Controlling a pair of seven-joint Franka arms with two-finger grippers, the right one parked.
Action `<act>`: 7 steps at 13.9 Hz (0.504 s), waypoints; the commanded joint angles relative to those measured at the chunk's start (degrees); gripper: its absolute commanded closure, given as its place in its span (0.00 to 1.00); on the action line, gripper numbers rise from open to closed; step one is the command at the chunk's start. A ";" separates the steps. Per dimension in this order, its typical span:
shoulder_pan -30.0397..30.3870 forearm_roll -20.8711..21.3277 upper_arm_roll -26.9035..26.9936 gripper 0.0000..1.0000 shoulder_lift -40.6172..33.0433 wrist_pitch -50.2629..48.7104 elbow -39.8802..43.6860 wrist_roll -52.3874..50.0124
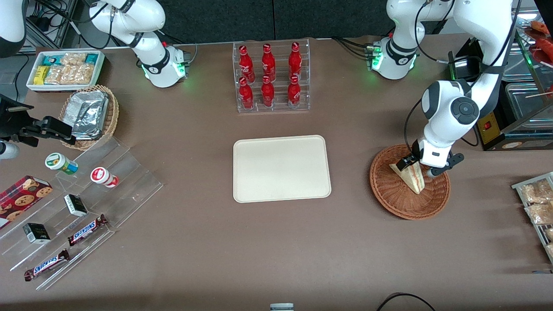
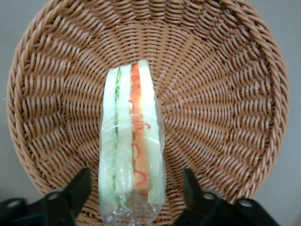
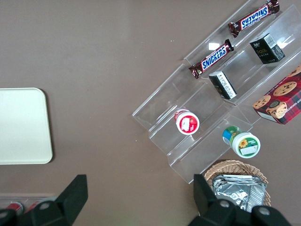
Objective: Place sandwich from basket to tray
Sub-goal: 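Lower the left gripper around the sandwich and close on it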
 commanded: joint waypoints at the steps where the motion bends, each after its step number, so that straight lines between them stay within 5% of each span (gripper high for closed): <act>1: -0.30 0.71 0.34 0.96 0.00 1.22 -0.12 -0.99; 7: -0.30 0.71 0.34 1.00 -0.53 1.05 0.23 -0.55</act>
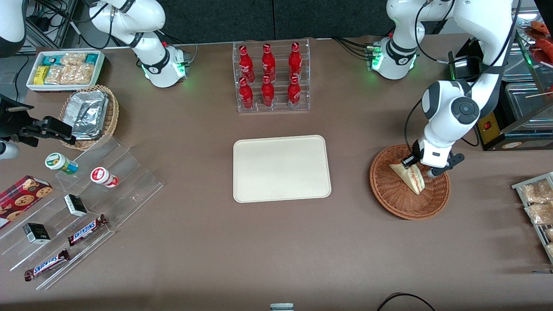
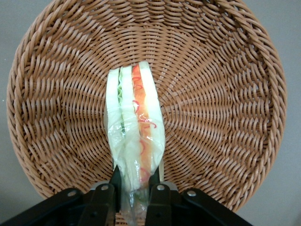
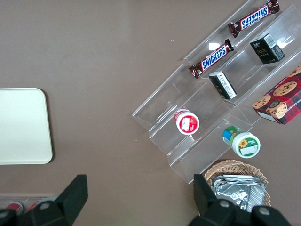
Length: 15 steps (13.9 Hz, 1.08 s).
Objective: Place sandwich from basket to tray
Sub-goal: 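Lower the left gripper around the sandwich and close on it, then lift the gripped sandwich up out of the basket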
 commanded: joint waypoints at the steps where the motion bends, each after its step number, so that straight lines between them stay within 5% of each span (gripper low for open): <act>1: -0.31 0.79 0.30 1.00 -0.78 0.56 0.34 -0.55; 5: -0.31 1.14 0.22 1.00 -2.62 -3.81 2.09 -0.37; 9: -0.92 1.14 -0.48 1.00 -5.18 -23.81 12.43 -0.46; 15: -11.10 -0.52 -0.84 1.00 -6.67 -41.97 24.86 -1.07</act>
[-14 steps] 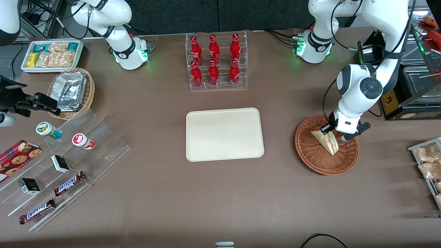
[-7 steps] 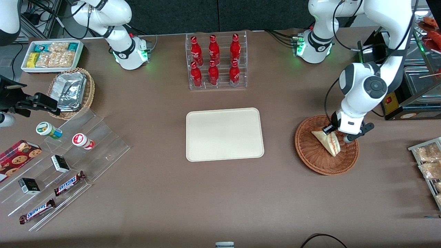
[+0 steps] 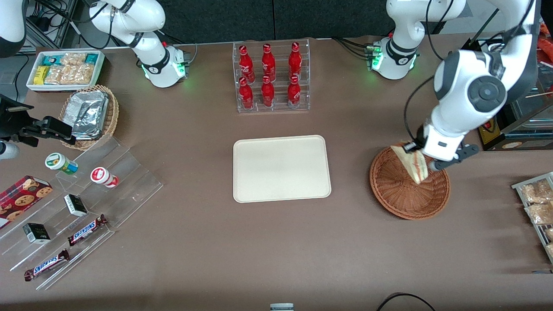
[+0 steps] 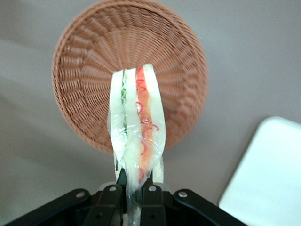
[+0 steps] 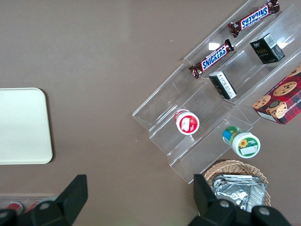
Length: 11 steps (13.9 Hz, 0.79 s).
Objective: Place sandwich from basket to tray
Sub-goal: 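Lift the gripped sandwich up out of the basket, then carry the sandwich with the left gripper over the cream tray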
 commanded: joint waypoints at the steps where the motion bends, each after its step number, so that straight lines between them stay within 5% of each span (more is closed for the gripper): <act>1: -5.68 -1.98 0.15 1.00 0.07 -3.59 2.85 -1.20; 5: -15.78 -4.88 0.15 1.00 0.50 -4.04 3.72 -3.82; 11: -27.48 -8.23 0.24 1.00 11.30 3.07 9.69 -9.71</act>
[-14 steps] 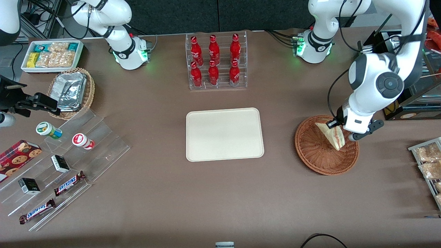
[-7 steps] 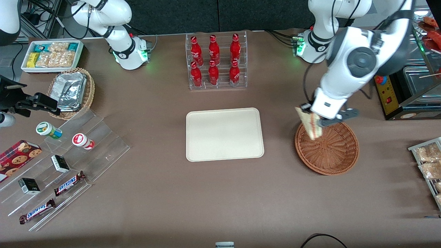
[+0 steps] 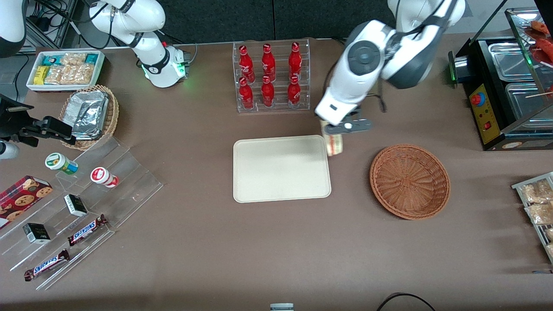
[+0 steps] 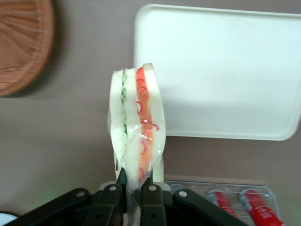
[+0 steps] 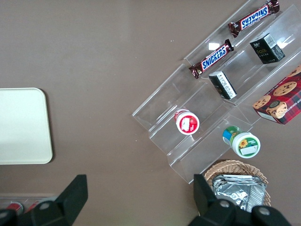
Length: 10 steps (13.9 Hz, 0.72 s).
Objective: Place sandwich from basket to tray
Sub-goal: 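Carry the sandwich with the left gripper over the cream tray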
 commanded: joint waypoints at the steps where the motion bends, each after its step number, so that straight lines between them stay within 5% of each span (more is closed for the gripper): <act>1: -4.06 -0.12 0.95 1.00 8.23 1.97 6.65 -3.48; 10: -8.63 0.93 1.03 1.00 21.60 14.45 11.49 -3.85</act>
